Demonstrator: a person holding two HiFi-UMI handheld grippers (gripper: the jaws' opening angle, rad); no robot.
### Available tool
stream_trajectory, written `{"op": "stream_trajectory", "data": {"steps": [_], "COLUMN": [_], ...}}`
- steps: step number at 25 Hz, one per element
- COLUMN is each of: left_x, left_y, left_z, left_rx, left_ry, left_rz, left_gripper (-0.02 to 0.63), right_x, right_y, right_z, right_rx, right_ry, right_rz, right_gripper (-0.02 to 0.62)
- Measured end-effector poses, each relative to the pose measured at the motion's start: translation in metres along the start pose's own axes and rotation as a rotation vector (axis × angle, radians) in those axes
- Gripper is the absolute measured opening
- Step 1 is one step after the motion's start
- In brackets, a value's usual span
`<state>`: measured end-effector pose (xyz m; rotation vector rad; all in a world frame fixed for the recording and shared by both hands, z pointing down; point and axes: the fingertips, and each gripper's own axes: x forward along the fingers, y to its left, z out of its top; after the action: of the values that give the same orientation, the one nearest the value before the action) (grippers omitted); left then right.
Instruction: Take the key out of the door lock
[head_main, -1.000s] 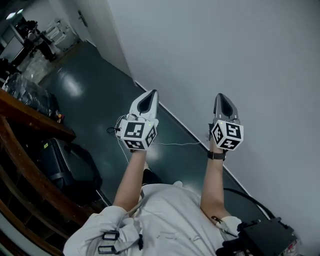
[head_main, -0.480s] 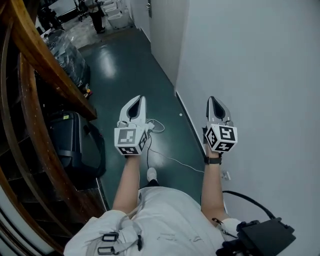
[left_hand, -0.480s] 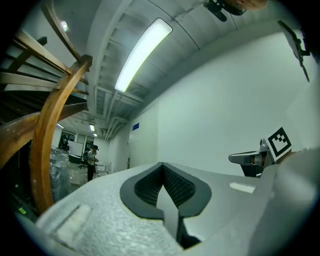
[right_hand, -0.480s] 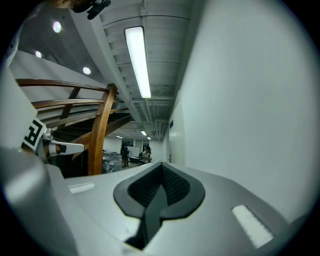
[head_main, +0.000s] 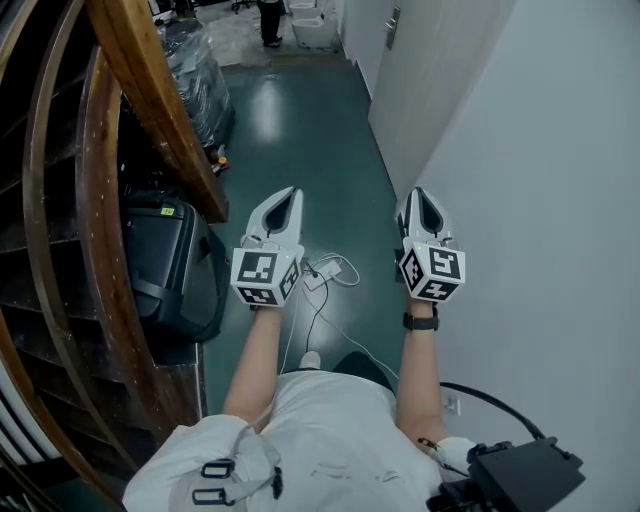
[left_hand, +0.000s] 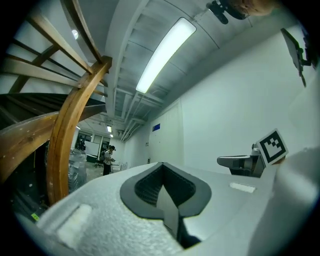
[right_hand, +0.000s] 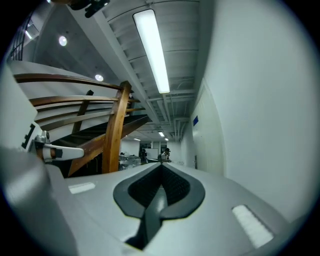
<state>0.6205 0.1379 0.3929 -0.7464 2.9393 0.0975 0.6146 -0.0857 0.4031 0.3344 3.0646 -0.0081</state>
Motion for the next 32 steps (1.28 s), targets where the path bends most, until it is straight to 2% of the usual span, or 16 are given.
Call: {"op": "stream_trajectory", "data": {"steps": [4, 9, 14, 17, 21, 22, 26, 28, 32], "left_x": [0.020, 0.075, 0.169, 0.229, 0.277, 0.285, 0.312, 0.323, 0.352], "left_y": [0.022, 0.035, 0.055, 0.046, 0.045, 0.050, 0.081, 0.099, 0.142], "left_z": [-0.026, -0.055, -0.055, -0.040, -0.032, -0.035, -0.055, -0.063, -0.076], "left_rx": [-0.020, -0.014, -0.017, -0.001, 0.026, 0.027, 0.056, 0.065, 0.050], "left_ry": [0.048, 0.078, 0.053, 0.025, 0.015, 0.025, 0.090, 0.106, 0.106], "left_rz": [0.021, 0.027, 0.062, 0.039, 0.048, 0.060, 0.124, 0.144, 0.172], "left_gripper": [0.005, 0.005, 0.005, 0.005, 0.005, 0.005, 0.005, 0.005, 0.005], "right_x": [0.041, 0.101, 0.189, 0.233, 0.277, 0.287, 0.324, 0.345, 0.397], "right_y": [0.032, 0.019, -0.006, -0.038, -0.078, -0.082, -0.084, -0.077, -0.055], "right_z": [-0.022, -0.040, -0.028, -0.007, 0.001, -0.005, -0.034, -0.044, -0.053], "right_rx": [-0.074, -0.023, -0.116, -0.140, -0.122, -0.101, 0.096, 0.076, -0.036], "right_ry": [0.038, -0.018, -0.096, -0.137, -0.142, -0.128, -0.072, -0.065, -0.063], "right_rz": [0.161, 0.248, 0.322, 0.345, 0.338, 0.340, 0.393, 0.411, 0.439], "right_gripper": [0.000, -0.001, 0.000, 0.000, 0.000, 0.000, 0.005, 0.005, 0.006]}}
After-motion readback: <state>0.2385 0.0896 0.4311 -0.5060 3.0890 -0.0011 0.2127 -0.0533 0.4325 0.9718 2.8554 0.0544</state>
